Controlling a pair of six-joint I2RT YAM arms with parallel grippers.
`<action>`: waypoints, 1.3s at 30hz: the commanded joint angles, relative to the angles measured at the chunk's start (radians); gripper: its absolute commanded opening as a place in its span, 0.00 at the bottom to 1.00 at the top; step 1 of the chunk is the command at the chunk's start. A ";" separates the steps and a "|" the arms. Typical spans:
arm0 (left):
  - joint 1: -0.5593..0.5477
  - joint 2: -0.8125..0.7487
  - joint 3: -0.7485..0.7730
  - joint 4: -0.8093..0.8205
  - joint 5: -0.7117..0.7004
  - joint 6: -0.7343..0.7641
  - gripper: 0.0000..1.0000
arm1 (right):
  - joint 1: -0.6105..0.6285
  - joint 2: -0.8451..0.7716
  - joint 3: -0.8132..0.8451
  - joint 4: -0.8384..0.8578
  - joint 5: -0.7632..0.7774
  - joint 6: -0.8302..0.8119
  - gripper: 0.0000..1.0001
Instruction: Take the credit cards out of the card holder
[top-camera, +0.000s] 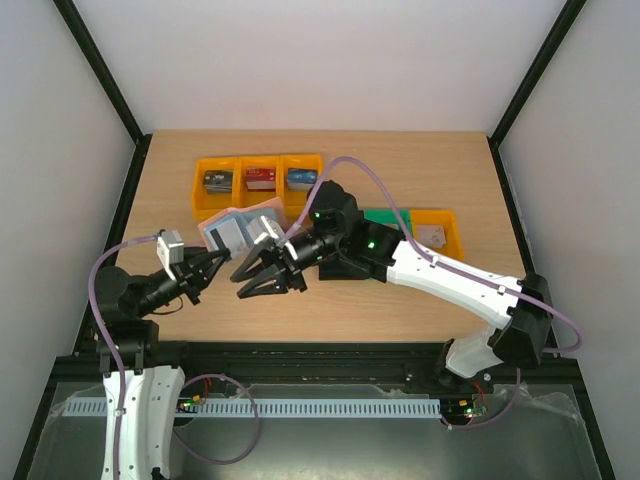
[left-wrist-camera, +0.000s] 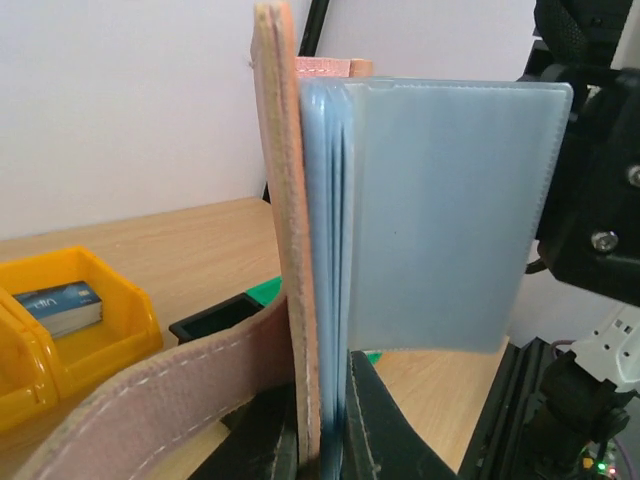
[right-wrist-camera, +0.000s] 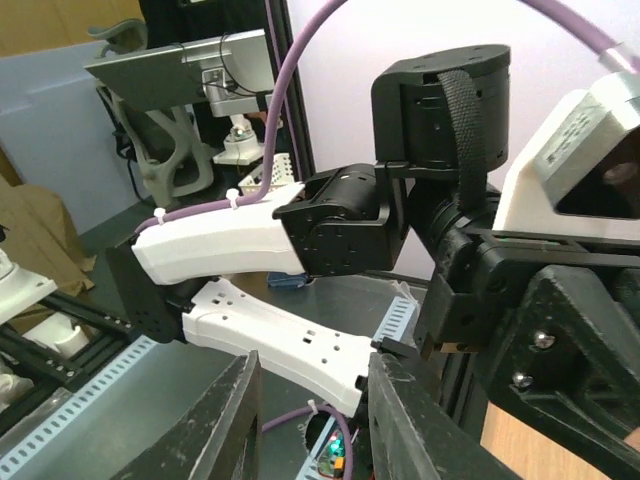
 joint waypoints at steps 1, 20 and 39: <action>-0.005 -0.013 0.023 0.034 -0.003 0.074 0.04 | -0.018 -0.041 -0.021 0.051 0.031 -0.013 0.30; -0.005 -0.030 0.029 0.021 0.080 0.130 0.03 | -0.135 0.022 -0.048 0.199 0.284 0.303 0.33; -0.005 0.013 0.009 0.094 -0.013 -0.014 0.05 | -0.067 0.049 0.043 -0.076 -0.045 -0.004 0.24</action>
